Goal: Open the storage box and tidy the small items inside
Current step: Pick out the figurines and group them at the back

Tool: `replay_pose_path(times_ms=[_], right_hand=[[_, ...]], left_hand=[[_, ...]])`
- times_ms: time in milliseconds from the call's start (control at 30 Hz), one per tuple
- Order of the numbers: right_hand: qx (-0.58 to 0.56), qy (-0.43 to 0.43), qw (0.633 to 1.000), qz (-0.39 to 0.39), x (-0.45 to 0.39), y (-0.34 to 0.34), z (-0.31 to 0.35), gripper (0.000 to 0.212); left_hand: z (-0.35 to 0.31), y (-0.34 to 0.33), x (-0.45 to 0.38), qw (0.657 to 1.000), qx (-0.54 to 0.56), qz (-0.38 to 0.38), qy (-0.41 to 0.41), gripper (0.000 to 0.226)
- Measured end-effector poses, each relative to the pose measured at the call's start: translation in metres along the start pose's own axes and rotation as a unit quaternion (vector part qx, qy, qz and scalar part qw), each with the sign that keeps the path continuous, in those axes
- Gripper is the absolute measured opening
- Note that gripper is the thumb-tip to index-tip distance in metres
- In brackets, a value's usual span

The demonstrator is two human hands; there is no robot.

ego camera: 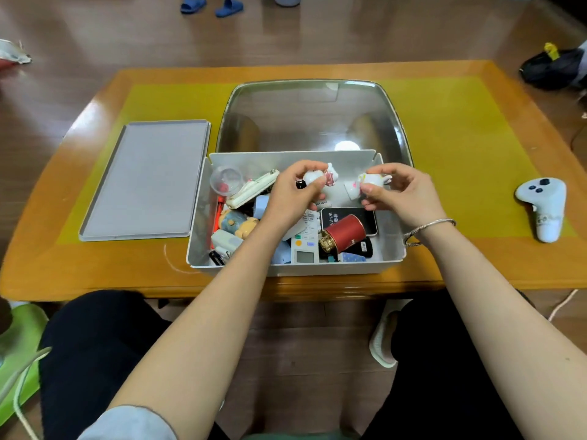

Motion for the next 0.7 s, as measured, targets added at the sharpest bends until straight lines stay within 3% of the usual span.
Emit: replay_pose_path(times_ms=[200,267,333,433,700], right_hand=[[-0.021,0.021,1.0,-0.004,-0.002,0.0,0.004,0.007],[-0.022,0.034,0.999,0.002,-0.003,-0.003,0.005,0.012],[-0.02,0.04,0.999,0.014,-0.004,-0.007,0.006,0.027],[-0.025,0.034,0.999,0.026,-0.004,-0.012,0.005,0.03],[-0.045,0.003,0.998,0.032,-0.004,-0.016,0.01,0.025]], left_hand=[[0.003,-0.009,-0.008,0.99,-0.133,0.019,-0.032,0.012],[0.004,-0.011,-0.007,0.983,-0.174,0.04,-0.046,0.011],[0.006,-0.014,-0.003,0.975,-0.205,0.064,-0.056,0.032],[0.002,-0.015,-0.002,0.957,-0.266,0.064,-0.093,0.054],[-0.011,-0.012,-0.002,0.94,-0.297,-0.002,-0.169,0.043]])
Point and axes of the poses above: each hand's wrist, its own x-axis away from the middle knuckle, its own y-axis out of the back of the hand, z = x × y, the point moved 7 cm from there along -x, towards the middle knuckle, and after that the axes turned 8 degrees about x, right-handed, at the moved point
